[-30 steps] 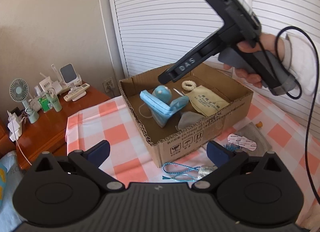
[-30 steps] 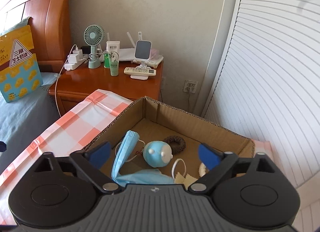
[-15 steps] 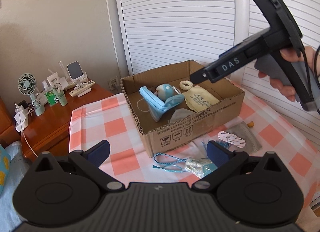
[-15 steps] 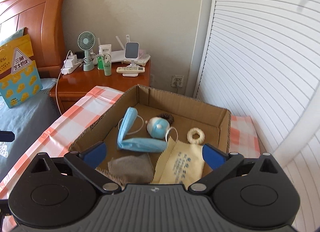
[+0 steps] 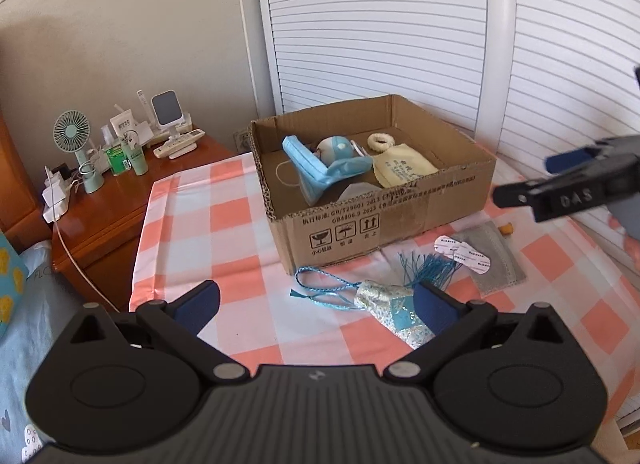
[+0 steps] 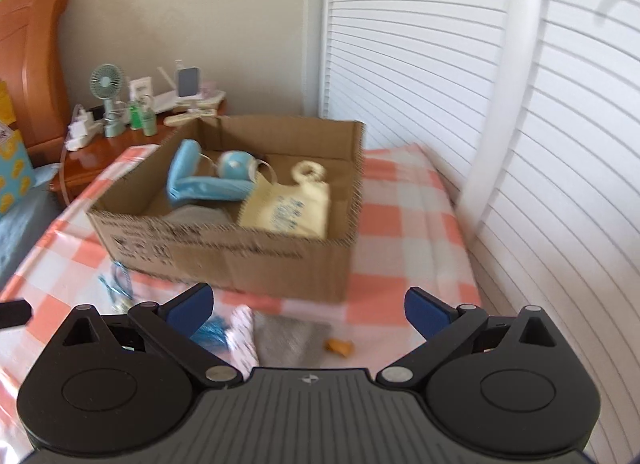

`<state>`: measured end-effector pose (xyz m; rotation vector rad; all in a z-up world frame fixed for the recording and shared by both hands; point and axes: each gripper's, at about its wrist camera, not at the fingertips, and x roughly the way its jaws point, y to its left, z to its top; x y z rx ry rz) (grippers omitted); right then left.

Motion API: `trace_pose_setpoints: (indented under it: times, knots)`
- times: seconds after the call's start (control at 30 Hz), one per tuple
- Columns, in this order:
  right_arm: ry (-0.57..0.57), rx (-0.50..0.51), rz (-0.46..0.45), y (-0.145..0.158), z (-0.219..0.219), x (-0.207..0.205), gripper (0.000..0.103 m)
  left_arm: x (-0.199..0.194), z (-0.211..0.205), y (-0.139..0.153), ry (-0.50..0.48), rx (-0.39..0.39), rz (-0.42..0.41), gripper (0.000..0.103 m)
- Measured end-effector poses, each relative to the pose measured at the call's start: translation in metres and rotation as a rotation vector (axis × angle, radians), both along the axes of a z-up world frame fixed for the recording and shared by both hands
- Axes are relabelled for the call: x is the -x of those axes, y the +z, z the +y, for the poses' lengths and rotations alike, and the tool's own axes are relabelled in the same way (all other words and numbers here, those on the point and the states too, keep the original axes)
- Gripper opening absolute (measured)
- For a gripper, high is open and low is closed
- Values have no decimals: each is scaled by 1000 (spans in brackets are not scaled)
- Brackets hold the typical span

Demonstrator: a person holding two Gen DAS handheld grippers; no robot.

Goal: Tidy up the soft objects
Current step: 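Withdraw both grippers from the box toward the remaining items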

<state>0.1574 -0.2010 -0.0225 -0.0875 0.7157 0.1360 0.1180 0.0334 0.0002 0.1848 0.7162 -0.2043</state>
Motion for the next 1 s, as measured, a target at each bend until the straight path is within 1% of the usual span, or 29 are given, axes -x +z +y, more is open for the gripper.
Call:
trace_pose_setpoints:
  times: [0.1,0.23,0.4,0.7,0.8,0.9,1.0]
  knots:
    - [-49,35,15,-17,-12,11,103,2,-7,-6,23,-7,3,102]
    - [-126,52,42,-36,-28,19,103,4,-16,-17,41,6,30,102]
    - [-179,76,70,-52,-37,14,103,1,-23,-31,37,37,79,102]
    - [-178,89,110,-66,-31,-5,103,-8,-28,-44,27,46,128,102]
    - [-172,95,121,-69,-27,-10,103,-9,-27,-44,17,55,129,102]
    - [-168,80,123,-69,-25,-14,103,-11,-27,-45,7,56,132,102]
    - [-168,85,115,-70,-22,-17,103,-12,-26,-46,3,60,133,102]
